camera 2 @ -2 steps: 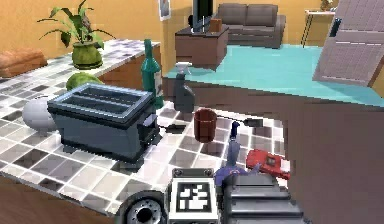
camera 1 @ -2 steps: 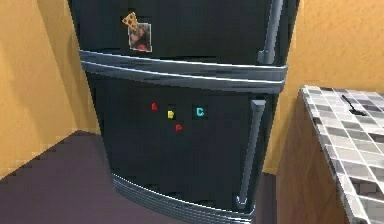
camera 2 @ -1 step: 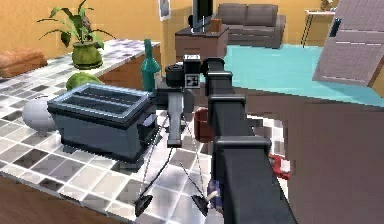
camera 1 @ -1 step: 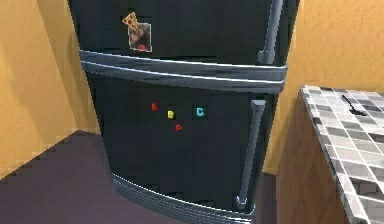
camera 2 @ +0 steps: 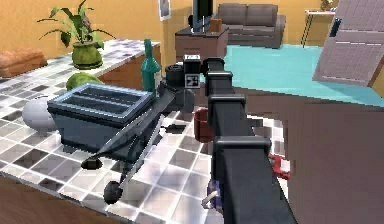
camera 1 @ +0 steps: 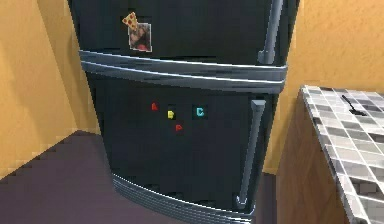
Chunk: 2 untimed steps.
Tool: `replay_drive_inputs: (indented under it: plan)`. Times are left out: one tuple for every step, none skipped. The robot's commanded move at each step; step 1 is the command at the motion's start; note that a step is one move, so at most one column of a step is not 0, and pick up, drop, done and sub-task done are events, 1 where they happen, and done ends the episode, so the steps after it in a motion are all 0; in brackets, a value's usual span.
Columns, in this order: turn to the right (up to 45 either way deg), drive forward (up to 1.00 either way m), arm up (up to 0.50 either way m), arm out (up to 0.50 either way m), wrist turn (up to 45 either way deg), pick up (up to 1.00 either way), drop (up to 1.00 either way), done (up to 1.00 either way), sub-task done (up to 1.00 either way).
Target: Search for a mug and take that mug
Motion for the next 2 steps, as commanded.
replay_drive_inputs:
  plan:
    - [0.0,0.00,0.00,0.00,45.0,0.00,0.00,0.00,0.00]
    - [0.0,0.00,0.00,0.00,45.0,0.00,0.00,0.00,0.00]
